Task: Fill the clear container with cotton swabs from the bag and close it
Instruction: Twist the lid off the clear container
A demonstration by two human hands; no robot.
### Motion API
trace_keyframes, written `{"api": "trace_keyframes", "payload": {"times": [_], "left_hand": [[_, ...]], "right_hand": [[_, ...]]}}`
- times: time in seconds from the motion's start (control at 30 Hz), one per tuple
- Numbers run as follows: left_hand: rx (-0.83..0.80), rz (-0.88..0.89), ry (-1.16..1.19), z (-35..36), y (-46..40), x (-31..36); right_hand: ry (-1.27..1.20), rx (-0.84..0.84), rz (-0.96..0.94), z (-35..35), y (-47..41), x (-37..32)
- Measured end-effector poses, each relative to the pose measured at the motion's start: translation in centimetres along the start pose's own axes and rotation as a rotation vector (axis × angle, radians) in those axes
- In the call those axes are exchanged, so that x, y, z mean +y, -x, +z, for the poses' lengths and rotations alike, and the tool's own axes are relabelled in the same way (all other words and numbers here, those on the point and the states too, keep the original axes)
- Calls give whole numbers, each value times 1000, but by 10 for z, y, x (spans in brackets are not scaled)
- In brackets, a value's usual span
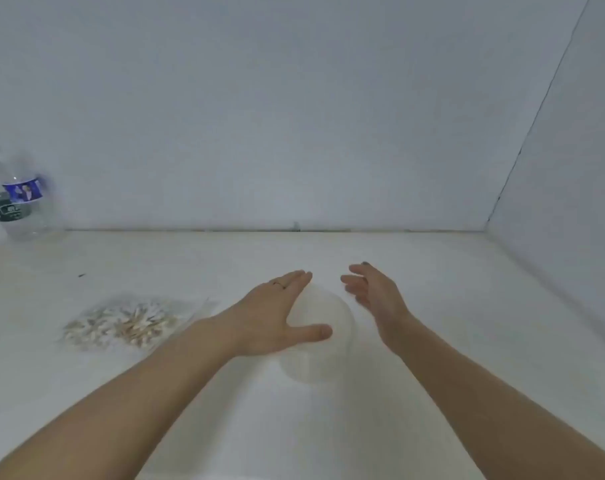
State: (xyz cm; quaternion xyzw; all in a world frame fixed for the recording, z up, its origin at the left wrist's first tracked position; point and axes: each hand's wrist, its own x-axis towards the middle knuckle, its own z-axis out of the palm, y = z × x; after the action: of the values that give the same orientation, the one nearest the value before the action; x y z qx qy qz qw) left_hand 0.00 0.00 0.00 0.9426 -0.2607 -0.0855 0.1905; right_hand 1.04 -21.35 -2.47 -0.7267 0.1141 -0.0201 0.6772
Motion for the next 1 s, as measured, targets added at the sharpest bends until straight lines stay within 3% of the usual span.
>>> {"api": "trace_keyframes", "payload": {"times": [0.37, 0.47, 0.77, 1.0], "left_hand": [[124, -15, 0, 41, 7, 1], [180, -25, 4, 47, 7, 5], [238, -89, -281, 52, 11, 17], [248, -192, -289, 56, 15, 34]], "right_hand": [[-301, 4, 198, 31, 42, 40], [-344, 15, 197, 34, 40, 45], [-427, 36, 164, 37, 36, 49], [-462, 27, 179, 40, 45, 46]]}}
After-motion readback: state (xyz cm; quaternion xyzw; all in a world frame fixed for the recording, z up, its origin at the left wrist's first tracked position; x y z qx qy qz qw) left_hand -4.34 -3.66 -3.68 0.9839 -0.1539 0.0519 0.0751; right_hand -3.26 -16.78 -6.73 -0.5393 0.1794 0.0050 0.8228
